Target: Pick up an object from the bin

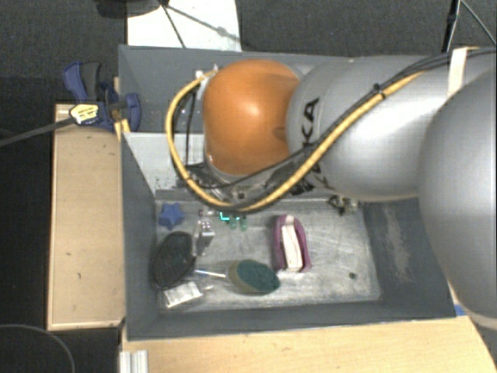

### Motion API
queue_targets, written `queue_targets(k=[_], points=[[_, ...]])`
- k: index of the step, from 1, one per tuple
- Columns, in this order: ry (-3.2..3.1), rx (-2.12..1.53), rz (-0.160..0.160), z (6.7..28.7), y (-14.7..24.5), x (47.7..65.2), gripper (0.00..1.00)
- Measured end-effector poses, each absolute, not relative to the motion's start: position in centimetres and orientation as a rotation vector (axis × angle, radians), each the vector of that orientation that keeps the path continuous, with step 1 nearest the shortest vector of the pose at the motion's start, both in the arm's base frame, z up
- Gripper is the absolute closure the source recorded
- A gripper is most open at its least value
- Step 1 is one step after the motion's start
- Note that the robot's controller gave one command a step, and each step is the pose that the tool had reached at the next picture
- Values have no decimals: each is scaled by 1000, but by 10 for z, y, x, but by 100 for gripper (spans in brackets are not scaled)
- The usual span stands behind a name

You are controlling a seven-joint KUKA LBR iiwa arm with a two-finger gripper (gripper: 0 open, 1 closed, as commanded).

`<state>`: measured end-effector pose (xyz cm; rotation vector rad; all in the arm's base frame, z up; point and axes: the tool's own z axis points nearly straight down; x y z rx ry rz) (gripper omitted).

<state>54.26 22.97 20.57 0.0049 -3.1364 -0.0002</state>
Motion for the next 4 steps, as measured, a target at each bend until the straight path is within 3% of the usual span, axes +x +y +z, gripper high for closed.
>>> queue_targets(k=[1, 2, 3, 4], points=[[-3138, 178, 0, 84, 206, 505, 0], [-3076, 632, 15, 70, 230, 526, 0], [-3083, 627, 10, 72, 232, 528, 100], [-3086, 647, -3, 180, 234, 538, 100]])
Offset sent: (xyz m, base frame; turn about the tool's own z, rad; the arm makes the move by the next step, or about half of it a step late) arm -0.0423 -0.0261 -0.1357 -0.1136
